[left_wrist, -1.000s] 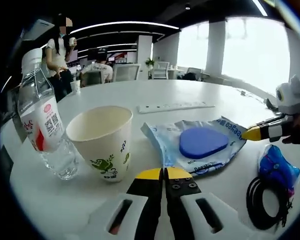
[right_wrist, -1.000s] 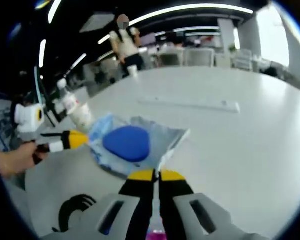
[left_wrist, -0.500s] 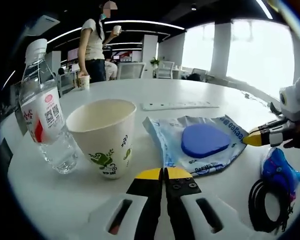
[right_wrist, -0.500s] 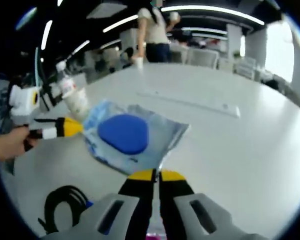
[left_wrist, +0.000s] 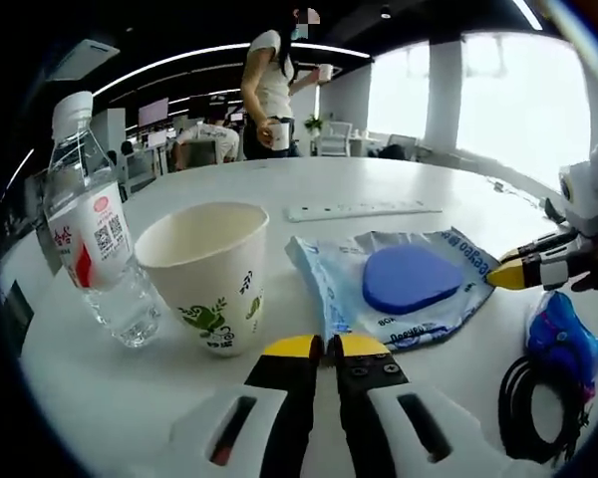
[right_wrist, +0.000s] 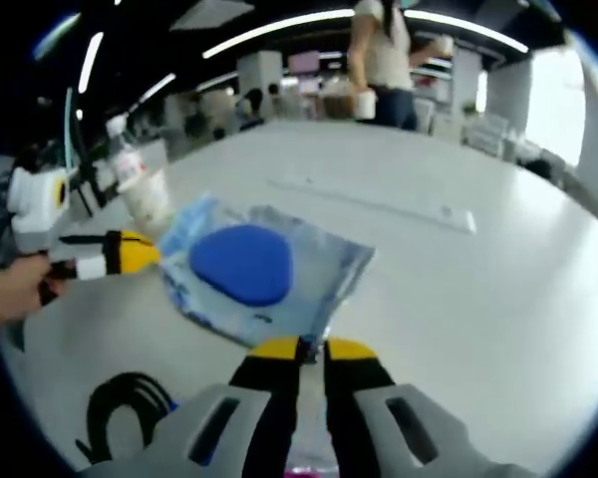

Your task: Arrange the tabletop items into an orderly group along one side of the table until the central work area is clear of visible clutter.

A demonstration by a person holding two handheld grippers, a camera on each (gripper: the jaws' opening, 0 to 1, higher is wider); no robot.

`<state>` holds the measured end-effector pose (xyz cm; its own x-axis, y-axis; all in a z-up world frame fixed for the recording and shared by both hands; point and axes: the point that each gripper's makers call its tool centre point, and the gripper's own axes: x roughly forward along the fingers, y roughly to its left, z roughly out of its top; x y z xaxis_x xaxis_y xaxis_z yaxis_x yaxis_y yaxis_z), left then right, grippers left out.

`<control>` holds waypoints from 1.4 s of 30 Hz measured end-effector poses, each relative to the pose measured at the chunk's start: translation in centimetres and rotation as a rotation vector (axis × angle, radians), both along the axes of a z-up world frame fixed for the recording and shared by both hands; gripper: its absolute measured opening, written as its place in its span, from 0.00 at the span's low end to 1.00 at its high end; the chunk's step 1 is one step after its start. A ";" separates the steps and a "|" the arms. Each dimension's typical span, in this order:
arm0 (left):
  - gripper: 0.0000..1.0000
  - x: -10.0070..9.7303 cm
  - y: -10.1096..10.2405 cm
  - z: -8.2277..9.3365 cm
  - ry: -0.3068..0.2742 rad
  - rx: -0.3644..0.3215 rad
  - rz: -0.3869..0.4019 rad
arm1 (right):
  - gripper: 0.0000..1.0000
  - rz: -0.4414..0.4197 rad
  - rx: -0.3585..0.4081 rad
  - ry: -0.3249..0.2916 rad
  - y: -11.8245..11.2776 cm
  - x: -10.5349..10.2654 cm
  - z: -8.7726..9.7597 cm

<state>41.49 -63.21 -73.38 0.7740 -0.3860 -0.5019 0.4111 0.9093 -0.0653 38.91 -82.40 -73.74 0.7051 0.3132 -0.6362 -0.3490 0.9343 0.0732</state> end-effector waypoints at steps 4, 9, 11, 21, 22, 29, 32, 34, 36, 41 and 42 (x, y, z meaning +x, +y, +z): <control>0.22 0.0 -0.1 0.2 -0.011 0.005 -0.007 | 0.17 -0.032 0.021 -0.003 -0.2 0.1 0.3; 0.33 -0.6 -0.8 0.9 -0.032 0.005 -0.049 | 0.29 -0.065 0.019 -0.015 -0.9 0.0 1.0; 0.41 -0.8 -0.8 1.1 -0.037 0.013 -0.052 | 0.39 -0.078 0.020 -0.022 -1.1 0.0 1.4; 0.68 -2.0 -1.8 2.6 -0.075 -0.009 -0.095 | 0.73 -0.159 0.056 -0.004 -2.3 -1.5 2.7; 0.70 -2.1 -1.9 2.8 -0.076 -0.013 -0.100 | 0.76 -0.169 0.061 -0.007 -2.5 -1.7 2.9; 0.87 -3.3 -2.9 4.4 -0.088 -0.068 -0.158 | 0.92 -0.172 0.096 -0.010 -2.4 -3.5 4.5; 0.95 -3.7 -3.5 5.0 -0.074 -0.124 -0.175 | 0.99 -0.169 0.107 -0.021 -2.3 -4.7 5.0; 0.97 -4.2 -3.9 5.3 -0.084 -0.117 -0.200 | 1.00 -0.162 0.106 -0.021 -2.1 -5.6 5.3; 0.99 -4.6 -4.1 5.4 -0.081 -0.115 -0.220 | 1.00 -0.167 0.107 -0.024 -2.1 -6.2 5.6; 0.99 -5.6 -4.6 5.8 -0.077 -0.119 -0.257 | 1.00 -0.184 0.115 -0.038 -2.1 -8.1 6.3; 0.99 -5.6 -4.7 6.0 -0.086 -0.115 -0.261 | 1.00 -0.184 0.114 -0.035 -2.0 -8.5 6.3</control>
